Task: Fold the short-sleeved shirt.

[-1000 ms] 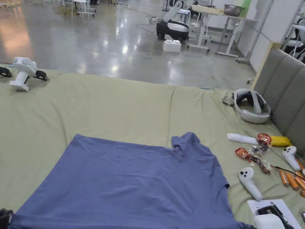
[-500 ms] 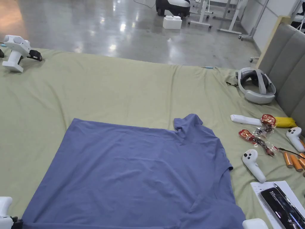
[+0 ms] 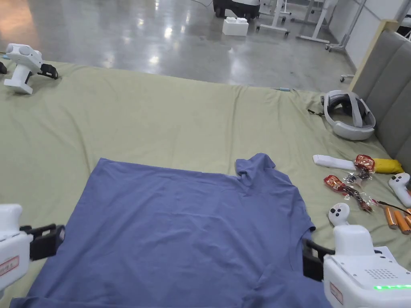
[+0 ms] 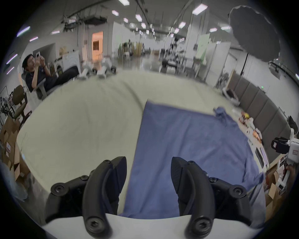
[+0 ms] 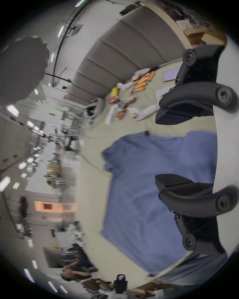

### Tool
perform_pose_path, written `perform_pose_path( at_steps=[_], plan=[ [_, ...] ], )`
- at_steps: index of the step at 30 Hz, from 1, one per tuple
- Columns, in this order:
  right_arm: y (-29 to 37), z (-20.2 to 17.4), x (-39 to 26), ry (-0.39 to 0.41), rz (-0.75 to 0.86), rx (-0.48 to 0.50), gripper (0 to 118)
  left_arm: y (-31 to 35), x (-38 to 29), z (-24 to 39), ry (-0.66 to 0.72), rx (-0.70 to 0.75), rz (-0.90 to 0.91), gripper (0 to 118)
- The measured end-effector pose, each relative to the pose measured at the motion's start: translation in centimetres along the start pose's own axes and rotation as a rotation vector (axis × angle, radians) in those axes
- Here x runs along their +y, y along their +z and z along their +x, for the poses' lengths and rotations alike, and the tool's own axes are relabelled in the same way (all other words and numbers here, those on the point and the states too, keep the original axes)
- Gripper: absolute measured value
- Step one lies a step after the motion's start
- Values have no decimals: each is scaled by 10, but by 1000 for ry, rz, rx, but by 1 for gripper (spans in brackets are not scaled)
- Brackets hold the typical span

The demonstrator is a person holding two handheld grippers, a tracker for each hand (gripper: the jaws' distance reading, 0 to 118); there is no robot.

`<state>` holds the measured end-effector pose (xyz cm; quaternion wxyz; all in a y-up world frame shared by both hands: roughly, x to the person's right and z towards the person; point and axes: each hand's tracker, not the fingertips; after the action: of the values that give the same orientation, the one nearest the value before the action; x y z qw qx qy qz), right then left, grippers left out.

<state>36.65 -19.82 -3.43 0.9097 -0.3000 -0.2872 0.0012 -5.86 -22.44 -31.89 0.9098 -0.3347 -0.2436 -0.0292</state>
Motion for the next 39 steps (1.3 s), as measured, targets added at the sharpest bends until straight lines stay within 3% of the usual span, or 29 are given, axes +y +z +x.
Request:
perform_pose_path(
  at_steps=[4, 8, 11, 12, 13, 16, 18, 21, 28, 33, 39],
  plan=[
    [-7, -27, 16, -127, 187, 68, 71, 5, 25, 43, -34, 19, 173, 66],
    [-6, -56, 32, -169, 324, 8, 70, 10, 40, 84, -87, 71, 334, 66],
    [-3, -69, 40, -188, 412, -31, 66, 11, 43, 100, -102, 101, 437, 56],
    [-2, -72, 42, -188, 433, -47, 61, 14, 44, 105, -103, 98, 472, 38],
    [0, -74, 43, -188, 453, -46, 55, 15, 45, 109, -107, 99, 491, 27],
    [4, -78, 44, -189, 498, -59, 16, 21, 45, 116, -112, 62, 538, 18],
    [8, -76, 44, -202, 518, -36, 12, 21, 45, 117, -118, 65, 542, 5],
    [10, -78, 43, -202, 535, -51, 8, 24, 43, 117, -133, 45, 545, 2],
    [9, -80, 41, -174, 530, -50, 7, 16, 43, 101, -126, 11, 433, 2],
    [-2, -80, 38, -174, 467, -33, 7, 2, 31, 59, -142, 17, 203, 2],
    [-13, -83, 27, -188, 383, 11, 7, -14, -3, -9, -68, 32, -102, 2]
  ],
)
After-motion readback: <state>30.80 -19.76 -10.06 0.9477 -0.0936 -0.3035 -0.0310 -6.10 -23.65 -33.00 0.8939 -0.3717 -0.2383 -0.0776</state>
